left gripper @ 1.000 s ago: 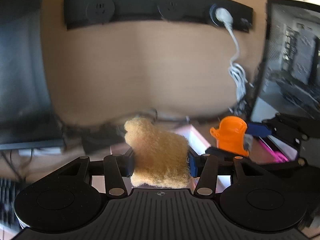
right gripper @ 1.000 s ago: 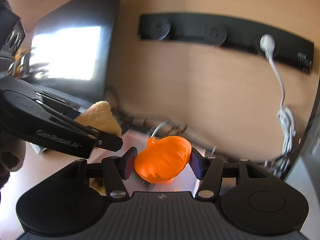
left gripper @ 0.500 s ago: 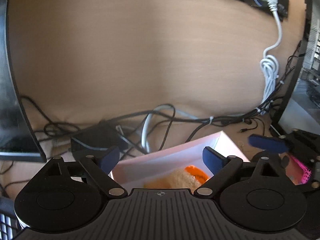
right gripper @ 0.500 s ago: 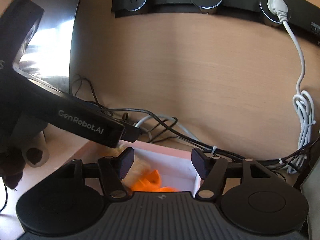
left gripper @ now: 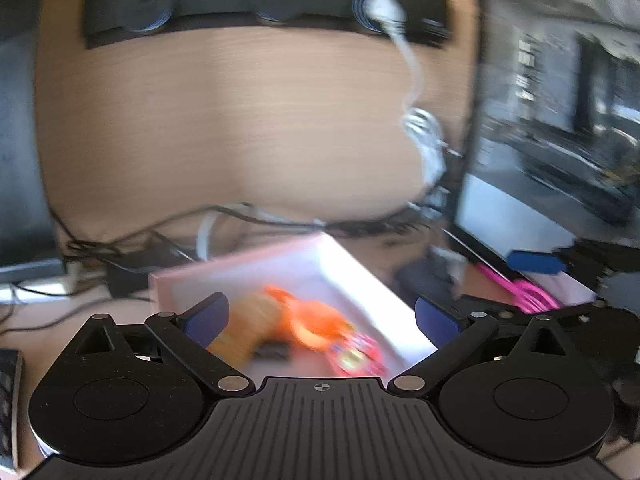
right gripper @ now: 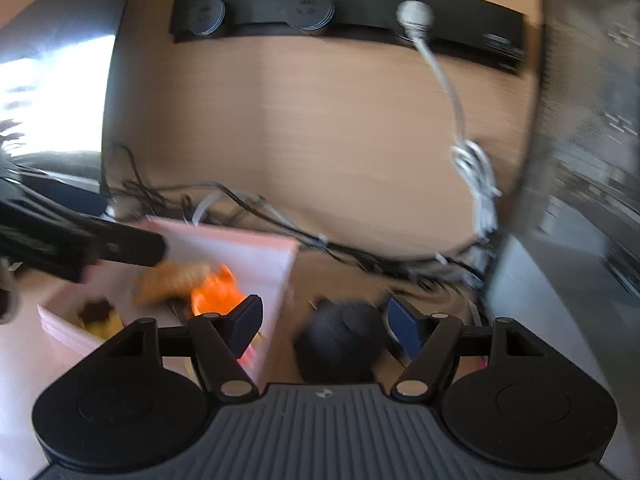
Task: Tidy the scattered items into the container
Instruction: 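Move the right tool onto the beige knitted pad by the pink basket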
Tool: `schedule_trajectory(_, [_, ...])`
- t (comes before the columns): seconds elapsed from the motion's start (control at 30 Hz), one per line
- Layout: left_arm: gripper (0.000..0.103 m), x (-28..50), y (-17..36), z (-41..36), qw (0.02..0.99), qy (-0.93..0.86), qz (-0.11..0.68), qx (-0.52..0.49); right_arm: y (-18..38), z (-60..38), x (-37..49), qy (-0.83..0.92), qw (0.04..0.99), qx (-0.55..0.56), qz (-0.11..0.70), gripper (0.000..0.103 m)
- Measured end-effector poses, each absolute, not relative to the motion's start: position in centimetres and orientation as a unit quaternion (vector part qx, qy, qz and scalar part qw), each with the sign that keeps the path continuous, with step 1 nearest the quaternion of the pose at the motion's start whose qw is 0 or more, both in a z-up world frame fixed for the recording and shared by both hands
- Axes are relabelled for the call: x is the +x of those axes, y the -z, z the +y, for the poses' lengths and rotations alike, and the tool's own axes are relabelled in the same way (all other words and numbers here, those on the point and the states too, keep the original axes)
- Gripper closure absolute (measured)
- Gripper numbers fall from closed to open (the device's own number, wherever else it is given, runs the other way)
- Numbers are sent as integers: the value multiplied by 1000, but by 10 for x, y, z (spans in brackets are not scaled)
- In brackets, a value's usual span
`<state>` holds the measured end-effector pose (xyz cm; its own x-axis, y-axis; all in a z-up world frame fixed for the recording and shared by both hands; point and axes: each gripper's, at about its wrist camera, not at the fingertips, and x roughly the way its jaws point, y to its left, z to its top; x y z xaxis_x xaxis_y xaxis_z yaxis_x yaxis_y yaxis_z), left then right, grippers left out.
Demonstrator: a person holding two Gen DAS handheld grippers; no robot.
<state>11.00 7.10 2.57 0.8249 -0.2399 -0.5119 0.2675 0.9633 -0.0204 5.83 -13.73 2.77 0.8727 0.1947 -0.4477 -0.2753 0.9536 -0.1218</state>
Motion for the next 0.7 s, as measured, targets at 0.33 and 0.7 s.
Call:
schedule_trajectory(0.33, [0,73,8,35,912,134,386,47,8,-164,14,-85,953,-118,265,31])
schedule_trajectory(0.7, [0,54,4,46,912,95,398,23,28,-153,43,-97,933,-166,304,46])
